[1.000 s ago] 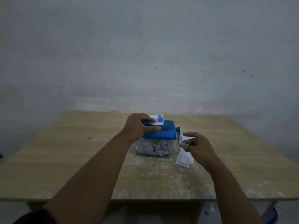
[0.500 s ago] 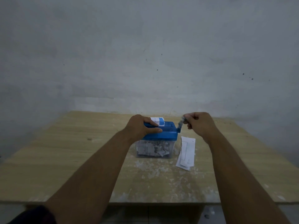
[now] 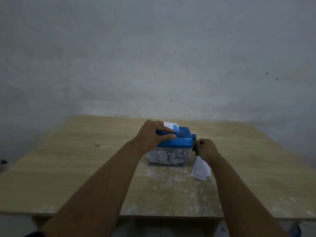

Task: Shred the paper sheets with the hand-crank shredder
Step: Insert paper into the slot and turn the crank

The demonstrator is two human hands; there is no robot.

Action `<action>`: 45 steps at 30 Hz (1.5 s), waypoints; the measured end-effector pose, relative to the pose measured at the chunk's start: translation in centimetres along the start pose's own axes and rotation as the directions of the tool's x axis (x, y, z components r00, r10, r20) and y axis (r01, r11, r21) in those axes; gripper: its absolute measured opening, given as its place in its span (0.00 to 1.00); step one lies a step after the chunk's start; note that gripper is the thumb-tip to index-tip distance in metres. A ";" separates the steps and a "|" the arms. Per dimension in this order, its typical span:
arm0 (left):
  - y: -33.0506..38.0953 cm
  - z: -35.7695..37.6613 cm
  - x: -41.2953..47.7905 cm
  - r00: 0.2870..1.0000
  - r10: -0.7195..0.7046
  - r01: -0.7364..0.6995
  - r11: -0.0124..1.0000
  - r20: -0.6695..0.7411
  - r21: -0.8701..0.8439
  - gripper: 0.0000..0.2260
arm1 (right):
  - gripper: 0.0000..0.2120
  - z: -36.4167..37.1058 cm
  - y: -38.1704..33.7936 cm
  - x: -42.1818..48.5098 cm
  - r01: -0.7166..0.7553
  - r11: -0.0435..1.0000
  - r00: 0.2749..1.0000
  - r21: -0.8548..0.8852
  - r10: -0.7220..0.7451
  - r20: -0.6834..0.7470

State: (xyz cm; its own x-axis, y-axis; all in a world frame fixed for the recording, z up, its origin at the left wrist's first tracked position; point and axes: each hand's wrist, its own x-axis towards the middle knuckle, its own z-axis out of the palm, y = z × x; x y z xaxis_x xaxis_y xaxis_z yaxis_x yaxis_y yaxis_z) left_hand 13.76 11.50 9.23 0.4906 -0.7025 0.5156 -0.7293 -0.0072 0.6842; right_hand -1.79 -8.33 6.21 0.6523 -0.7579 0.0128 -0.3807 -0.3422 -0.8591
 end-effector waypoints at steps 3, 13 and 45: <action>-0.1 0.5 -0.4 0.999 -0.027 0.026 0.999 -0.040 -0.028 0.09 | 0.17 0.0 1.5 -2.5 0.034 0.998 0.999 -0.049 -0.036 -0.039; 0.7 0.8 -0.5 0.990 -0.135 0.133 0.989 -0.037 -0.057 0.09 | 0.09 -2.8 -1.6 -6.4 0.086 0.966 0.992 0.245 -0.059 -0.114; 0.0 1.2 -0.2 0.998 -0.068 0.068 0.998 0.004 -0.002 0.07 | 0.11 -2.8 -1.4 -6.4 0.046 0.896 0.995 0.443 -0.001 -0.103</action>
State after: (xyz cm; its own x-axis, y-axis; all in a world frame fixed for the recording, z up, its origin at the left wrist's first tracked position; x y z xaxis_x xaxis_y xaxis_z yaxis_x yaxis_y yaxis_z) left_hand 13.12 10.76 8.52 0.5372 -0.7030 0.4661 -0.6933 -0.0533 0.7186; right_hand -7.22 -4.55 8.74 0.5815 -0.8109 0.0660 -0.0206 -0.0958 -0.9952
